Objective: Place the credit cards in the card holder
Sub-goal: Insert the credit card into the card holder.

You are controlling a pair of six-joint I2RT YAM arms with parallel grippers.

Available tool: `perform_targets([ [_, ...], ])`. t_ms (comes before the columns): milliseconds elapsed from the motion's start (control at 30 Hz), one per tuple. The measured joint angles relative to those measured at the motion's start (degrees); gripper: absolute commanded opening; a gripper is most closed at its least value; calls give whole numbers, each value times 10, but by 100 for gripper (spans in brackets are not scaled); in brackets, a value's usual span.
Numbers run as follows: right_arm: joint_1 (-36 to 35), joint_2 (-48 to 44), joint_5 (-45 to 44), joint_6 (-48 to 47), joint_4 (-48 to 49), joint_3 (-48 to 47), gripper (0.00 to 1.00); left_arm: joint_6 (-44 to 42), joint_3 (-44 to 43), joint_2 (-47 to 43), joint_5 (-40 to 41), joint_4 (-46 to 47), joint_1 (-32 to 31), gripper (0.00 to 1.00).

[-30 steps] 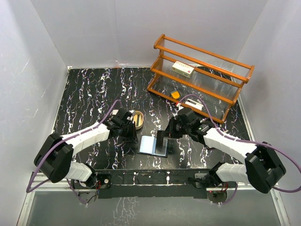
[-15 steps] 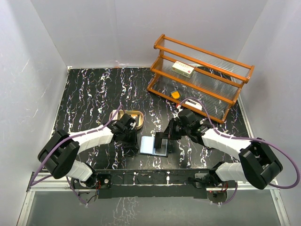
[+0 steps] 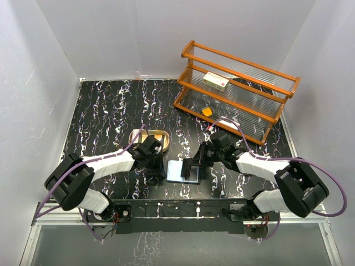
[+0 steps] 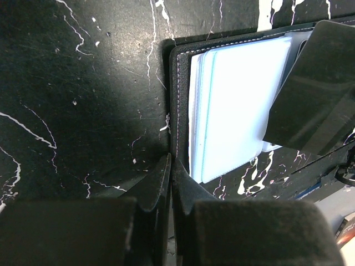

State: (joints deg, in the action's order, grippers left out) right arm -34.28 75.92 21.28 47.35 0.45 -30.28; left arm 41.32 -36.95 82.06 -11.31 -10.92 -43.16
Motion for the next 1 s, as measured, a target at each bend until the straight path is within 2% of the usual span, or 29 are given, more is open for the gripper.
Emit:
perform_targets([
  [1000,3,32,12,9,44,33,3,7,-1,0,17,2,-13,0],
])
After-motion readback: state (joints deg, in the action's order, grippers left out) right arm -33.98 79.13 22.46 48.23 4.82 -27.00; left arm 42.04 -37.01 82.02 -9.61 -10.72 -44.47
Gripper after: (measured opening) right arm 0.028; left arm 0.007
